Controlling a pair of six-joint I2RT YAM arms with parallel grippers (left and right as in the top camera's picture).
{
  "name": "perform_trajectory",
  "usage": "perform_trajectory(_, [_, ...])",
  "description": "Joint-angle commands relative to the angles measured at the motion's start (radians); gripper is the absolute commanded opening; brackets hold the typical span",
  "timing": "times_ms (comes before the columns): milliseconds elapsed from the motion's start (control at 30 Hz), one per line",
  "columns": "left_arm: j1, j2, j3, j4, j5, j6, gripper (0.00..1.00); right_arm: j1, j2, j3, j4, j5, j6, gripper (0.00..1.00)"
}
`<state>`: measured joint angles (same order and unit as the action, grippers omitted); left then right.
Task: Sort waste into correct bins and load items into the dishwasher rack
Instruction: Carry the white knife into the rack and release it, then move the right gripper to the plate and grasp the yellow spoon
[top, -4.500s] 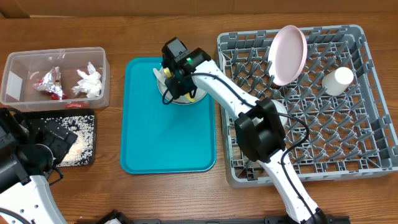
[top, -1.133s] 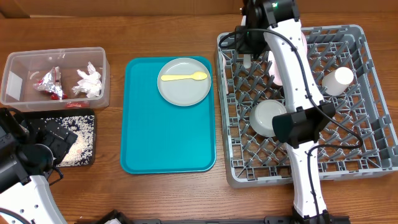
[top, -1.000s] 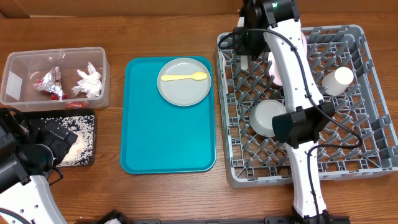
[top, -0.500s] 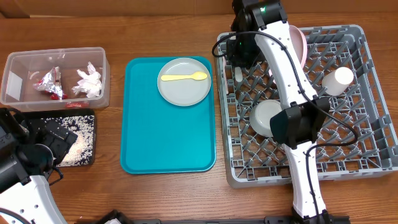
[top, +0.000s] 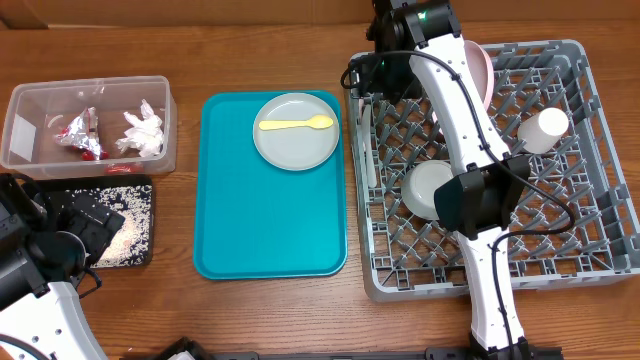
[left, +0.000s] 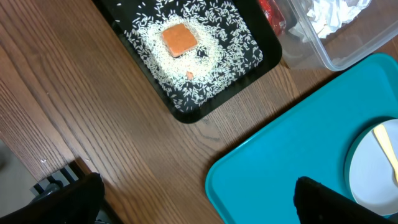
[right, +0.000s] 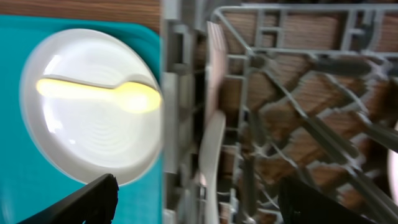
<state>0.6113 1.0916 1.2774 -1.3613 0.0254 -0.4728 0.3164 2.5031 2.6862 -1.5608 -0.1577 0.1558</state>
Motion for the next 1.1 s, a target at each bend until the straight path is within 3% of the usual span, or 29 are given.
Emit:
perform_trajectory(0, [0.007,0.002,-0.004,0.000,-0.010,-0.014,1.00,0.029,-0.029,0.000,0.033,-0.119,-0.047,0.86])
perform_trajectory(100, [0.007,0.002,-0.004,0.000,-0.010,-0.014,1.00,0.073,-0.029,-0.001,0.089,-0.133,-0.119,0.86])
perform_trajectory(233, [0.007,0.002,-0.004,0.000,-0.010,-0.014,1.00,0.142,-0.023,-0.003,0.186,-0.076,-0.112,0.88])
perform_trajectory(500, [0.007,0.002,-0.004,0.000,-0.010,-0.014,1.00,0.254,0.055,-0.004,0.335,0.163,0.187,0.83])
perform_trajectory(800, [0.007,0.002,-0.004,0.000,-0.010,-0.014,1.00,0.253,0.168,-0.004,0.424,0.165,0.241,0.21])
perform_trajectory(933, [0.007,0.002,-0.004,0.000,-0.010,-0.014,1.00,0.240,0.192,-0.004,0.426,0.167,0.191,0.09])
perform_trajectory(1067, [0.007,0.002,-0.004,0.000,-0.010,-0.014,1.00,0.237,0.198,-0.004,0.426,0.220,0.177,0.08])
